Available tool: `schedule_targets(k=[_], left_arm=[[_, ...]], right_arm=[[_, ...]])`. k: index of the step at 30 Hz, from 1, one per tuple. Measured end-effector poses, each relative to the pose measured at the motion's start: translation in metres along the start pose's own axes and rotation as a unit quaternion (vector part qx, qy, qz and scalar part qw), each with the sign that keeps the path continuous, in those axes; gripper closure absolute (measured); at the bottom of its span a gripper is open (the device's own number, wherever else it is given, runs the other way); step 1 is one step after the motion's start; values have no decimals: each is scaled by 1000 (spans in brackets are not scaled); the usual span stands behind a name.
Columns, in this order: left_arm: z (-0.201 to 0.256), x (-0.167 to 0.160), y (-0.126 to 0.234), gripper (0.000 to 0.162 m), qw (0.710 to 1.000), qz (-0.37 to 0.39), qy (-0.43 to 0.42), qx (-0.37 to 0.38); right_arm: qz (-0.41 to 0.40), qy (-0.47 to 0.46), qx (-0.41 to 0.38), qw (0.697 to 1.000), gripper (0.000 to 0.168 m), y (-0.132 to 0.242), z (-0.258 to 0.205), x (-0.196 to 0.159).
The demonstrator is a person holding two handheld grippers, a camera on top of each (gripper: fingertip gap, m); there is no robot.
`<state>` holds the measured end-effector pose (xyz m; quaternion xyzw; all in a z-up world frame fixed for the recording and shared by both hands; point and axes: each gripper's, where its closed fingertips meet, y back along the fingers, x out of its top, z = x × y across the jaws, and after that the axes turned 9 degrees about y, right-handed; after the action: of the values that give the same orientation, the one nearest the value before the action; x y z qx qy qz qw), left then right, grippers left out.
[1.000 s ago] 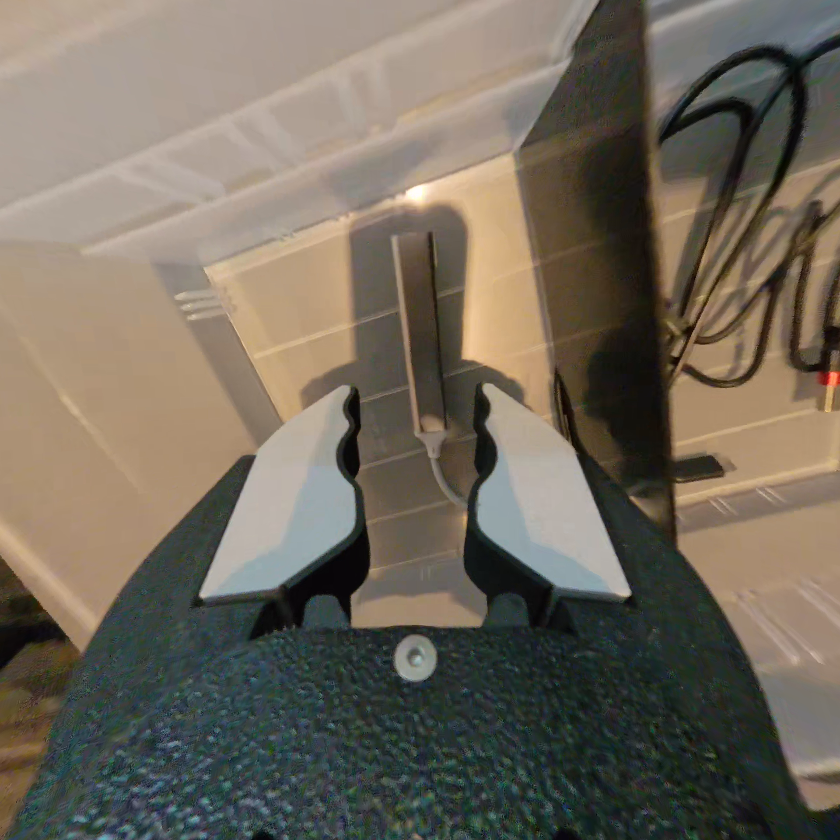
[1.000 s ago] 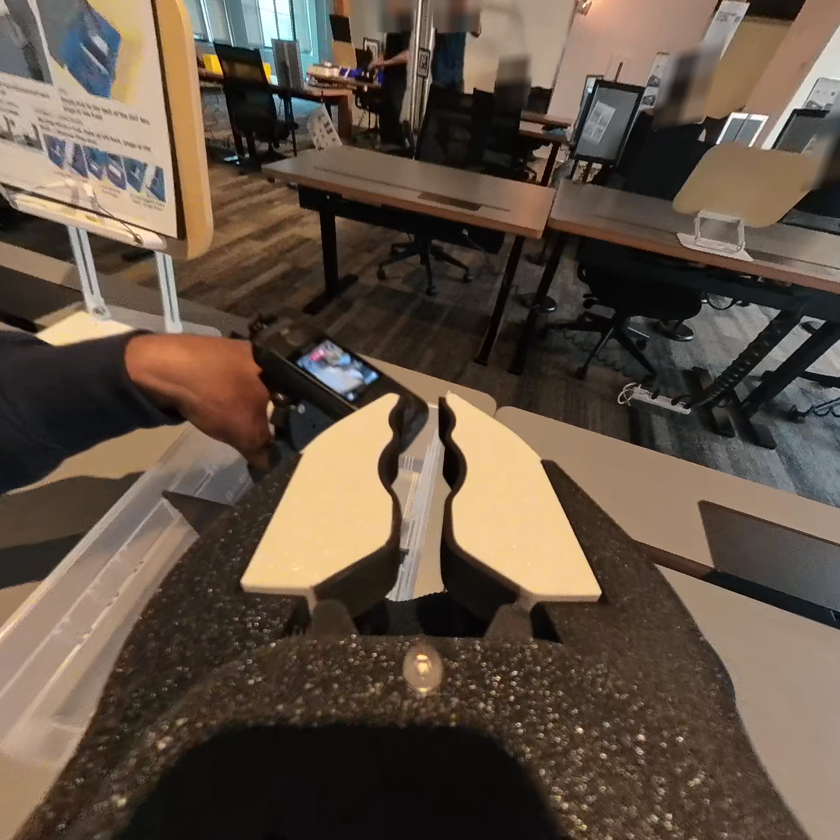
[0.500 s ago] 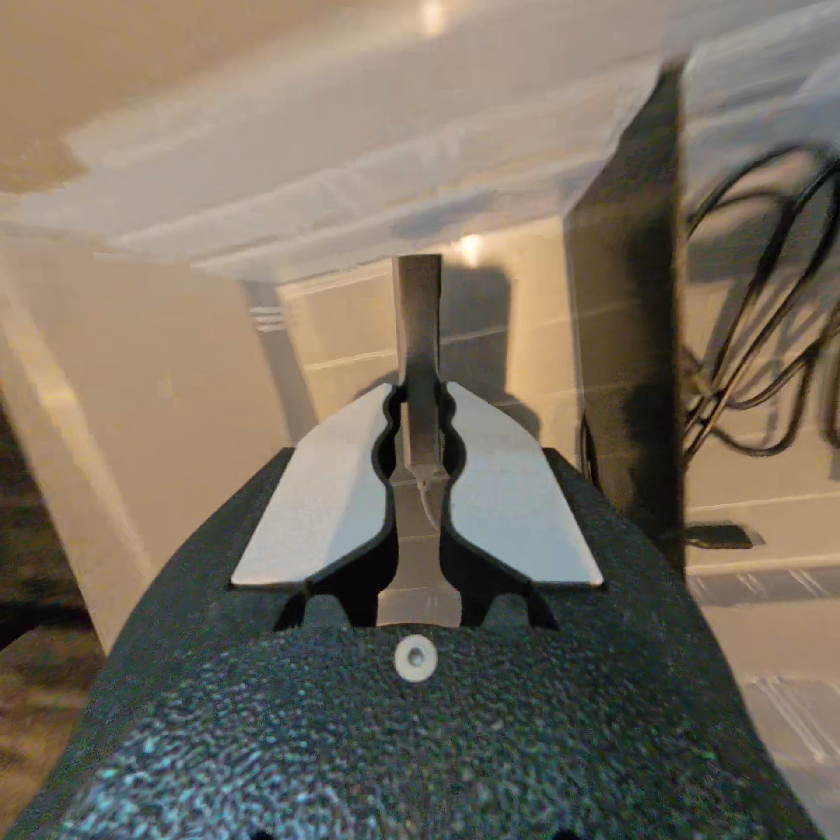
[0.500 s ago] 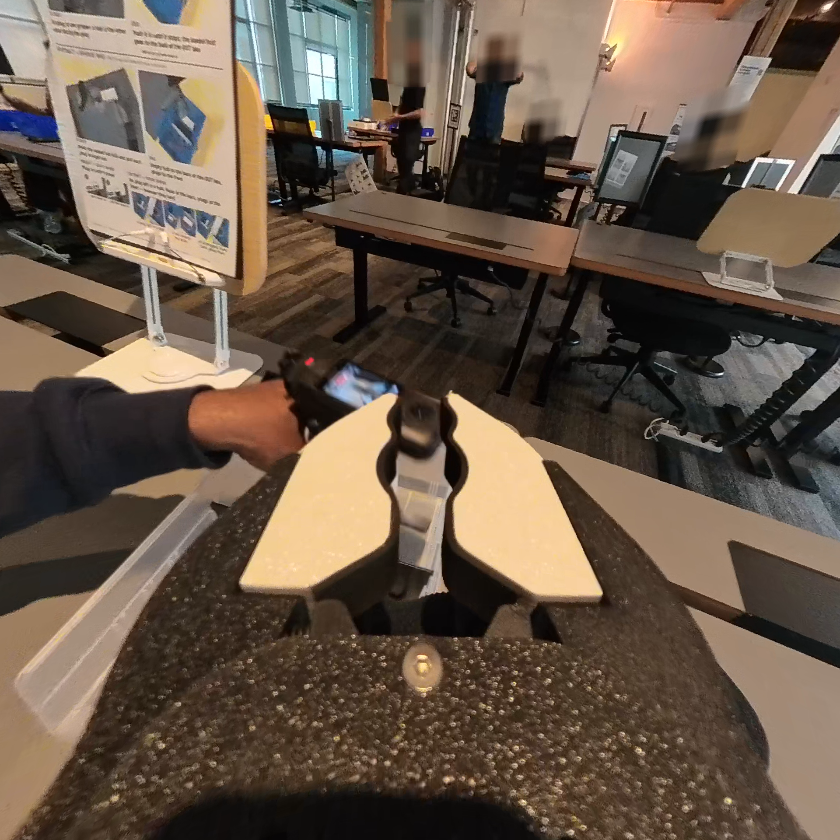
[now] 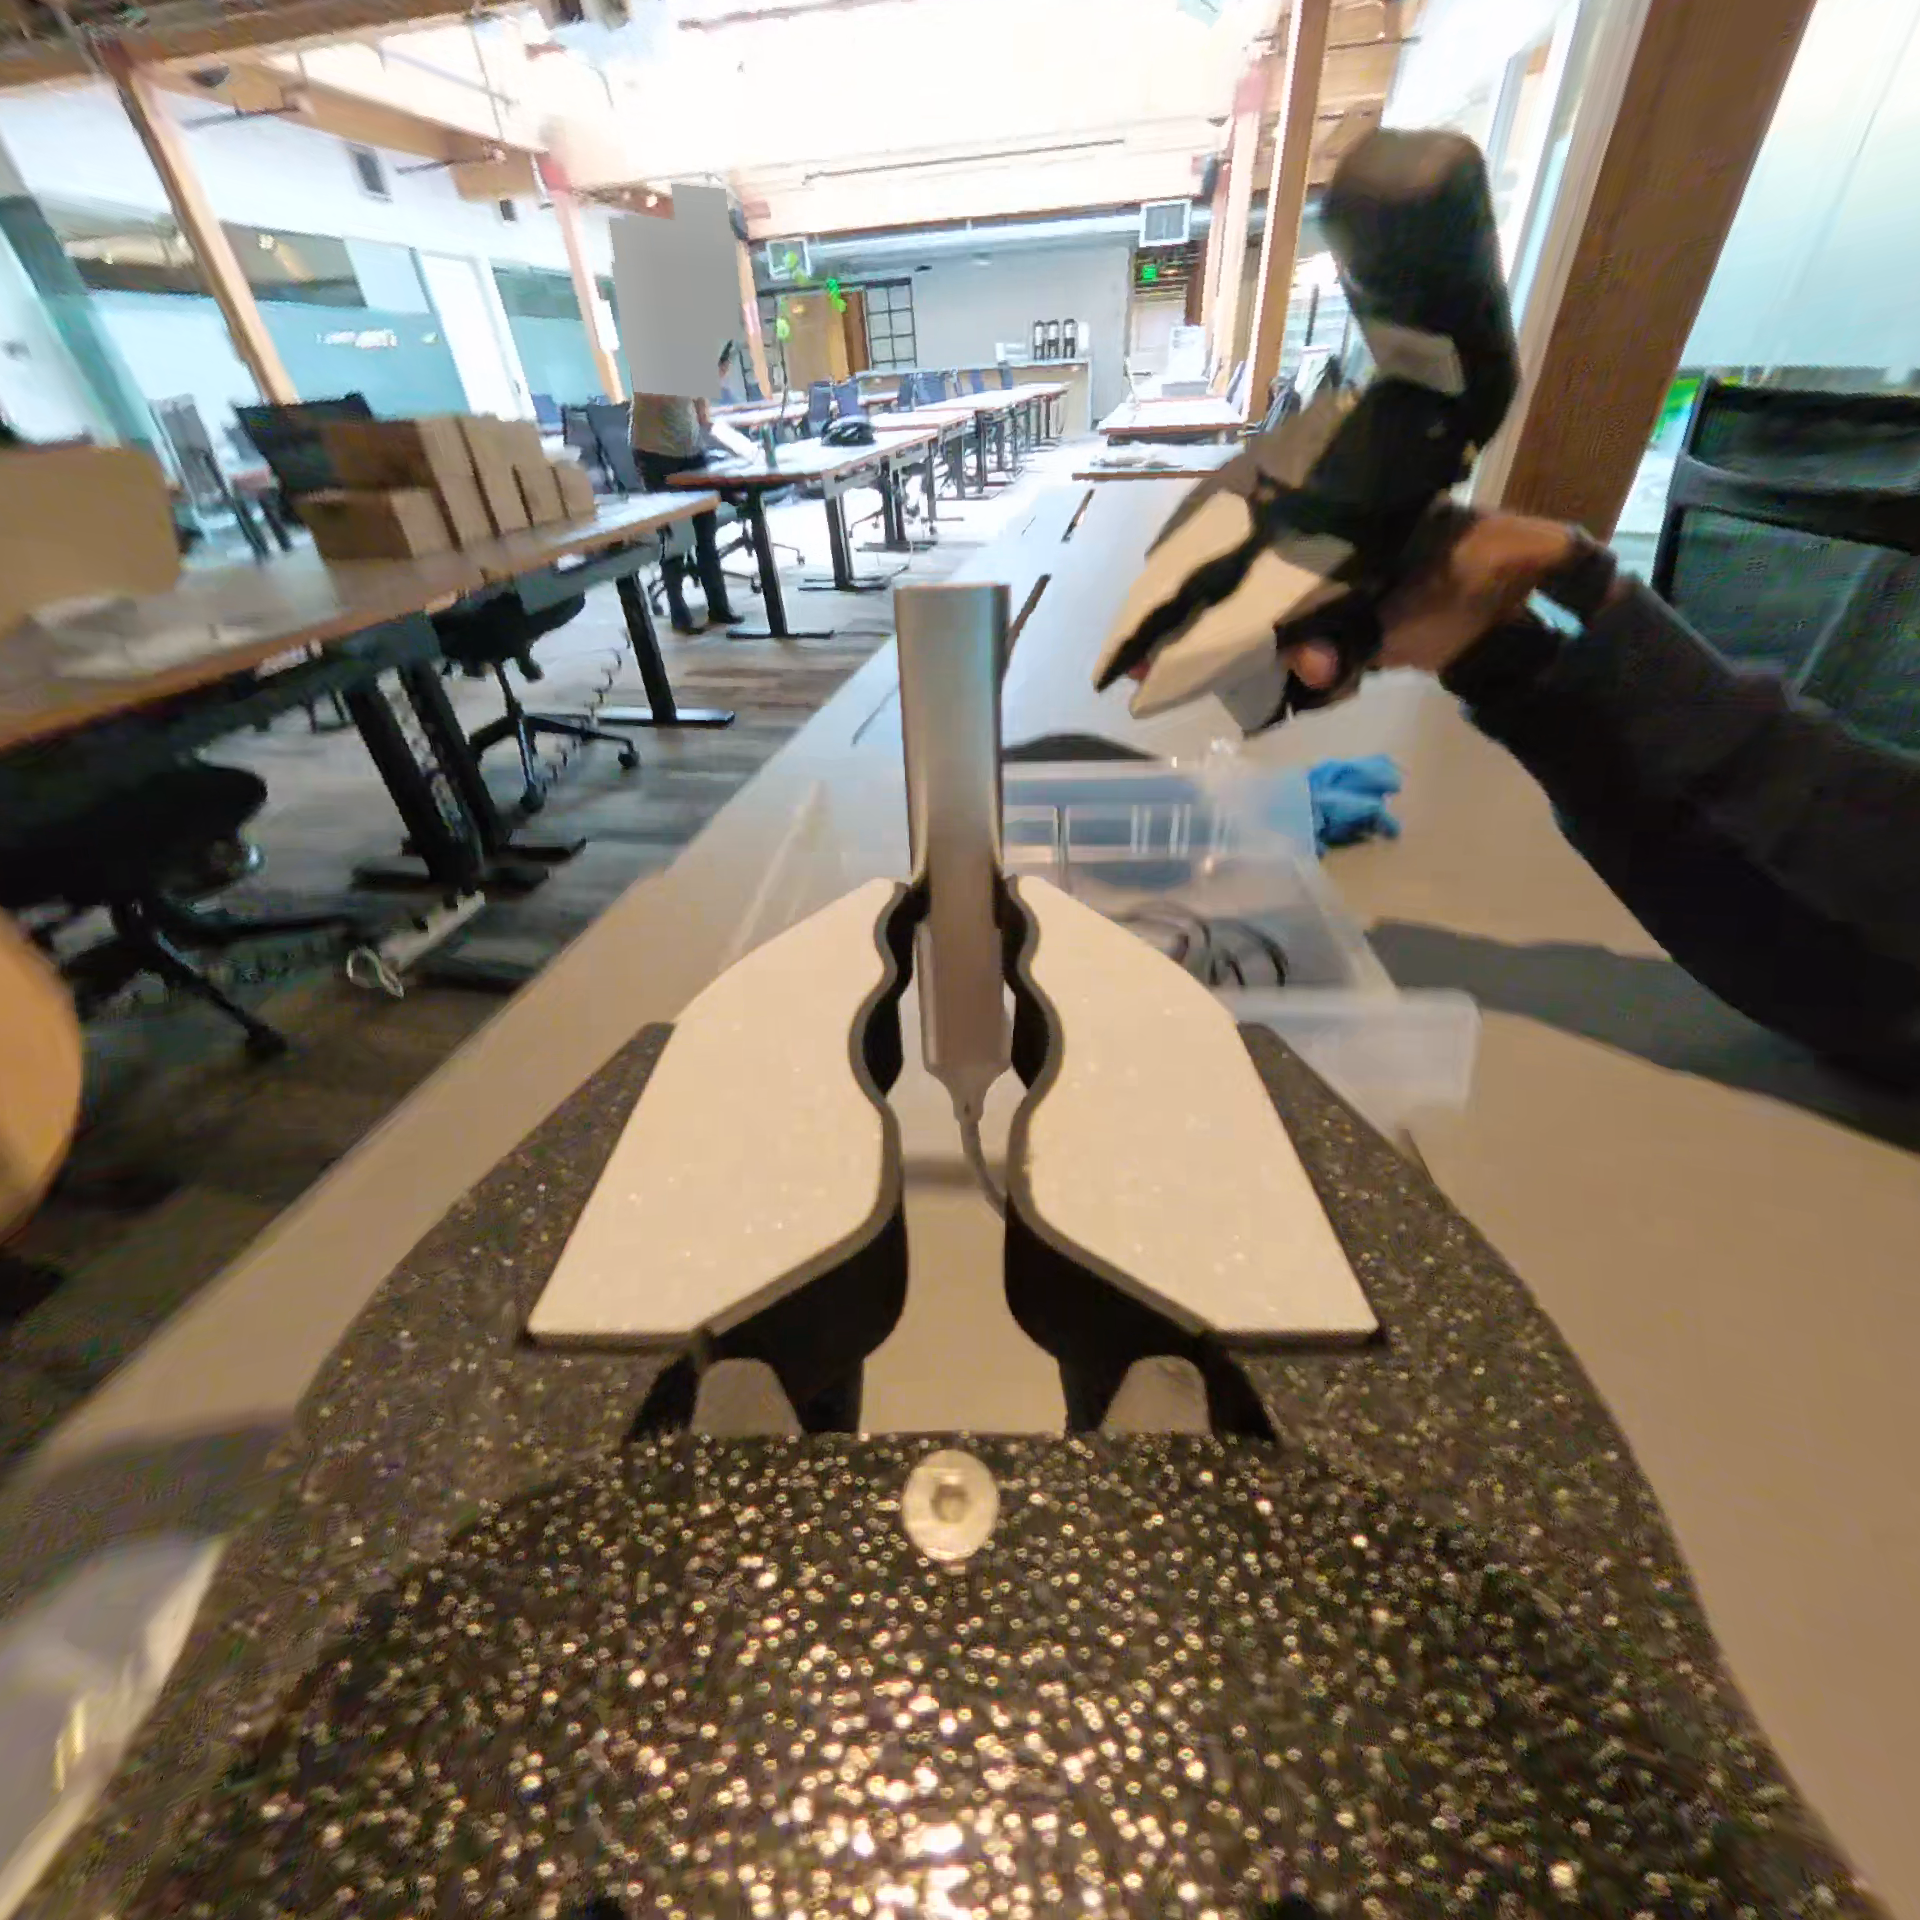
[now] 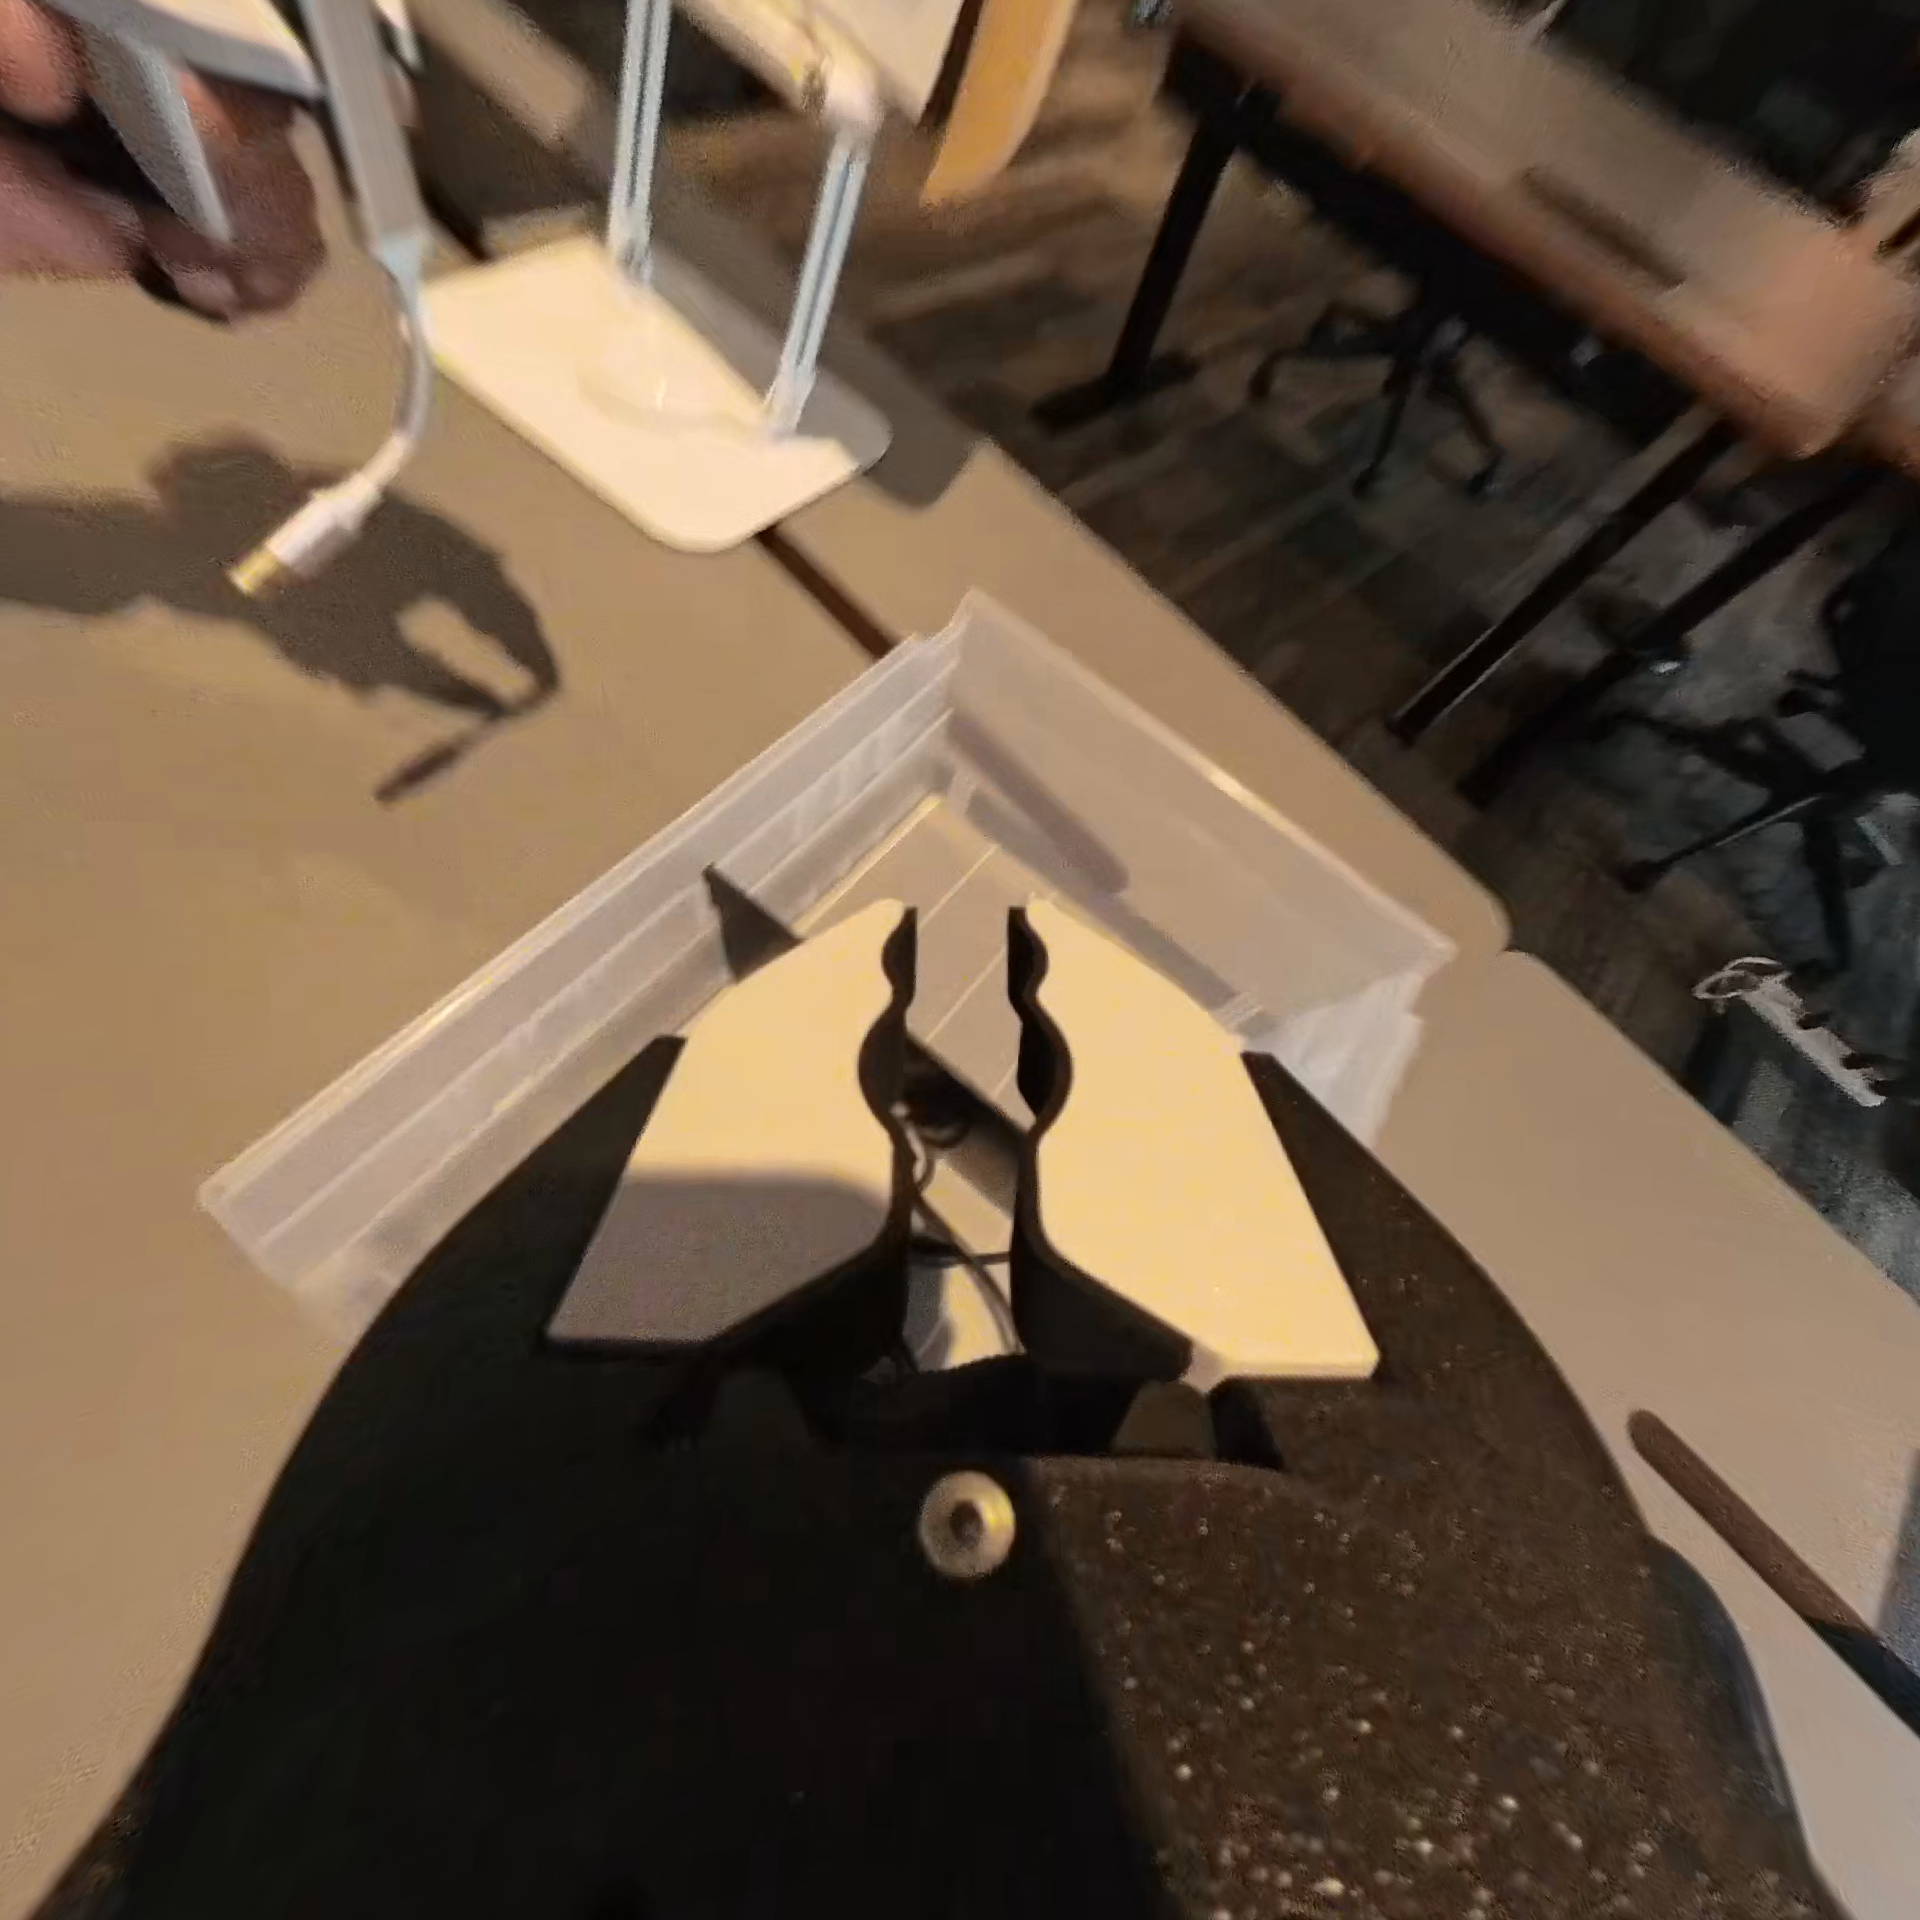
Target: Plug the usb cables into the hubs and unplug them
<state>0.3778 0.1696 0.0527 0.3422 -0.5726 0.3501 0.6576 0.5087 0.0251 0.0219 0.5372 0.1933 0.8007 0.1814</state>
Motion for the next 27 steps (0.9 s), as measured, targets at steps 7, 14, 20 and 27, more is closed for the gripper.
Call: schedule_targets(k=[7, 14, 20, 27], left_arm=[[-13, -89, 131, 146, 988, 87, 99, 87], [26, -92, 204, 147, 972, 166, 32, 162], [84, -92, 219, 147, 968, 125, -91, 197], [193, -61, 197, 146, 935, 154, -270, 172]], right_arm=[[-179, 65, 77, 979, 153, -55, -50, -59], [-253, 38, -14, 967, 149, -39, -22, -105], [-164, 65, -116, 977, 150, -33, -12, -76], [-149, 120, -117, 974, 151, -38, -26, -61]])
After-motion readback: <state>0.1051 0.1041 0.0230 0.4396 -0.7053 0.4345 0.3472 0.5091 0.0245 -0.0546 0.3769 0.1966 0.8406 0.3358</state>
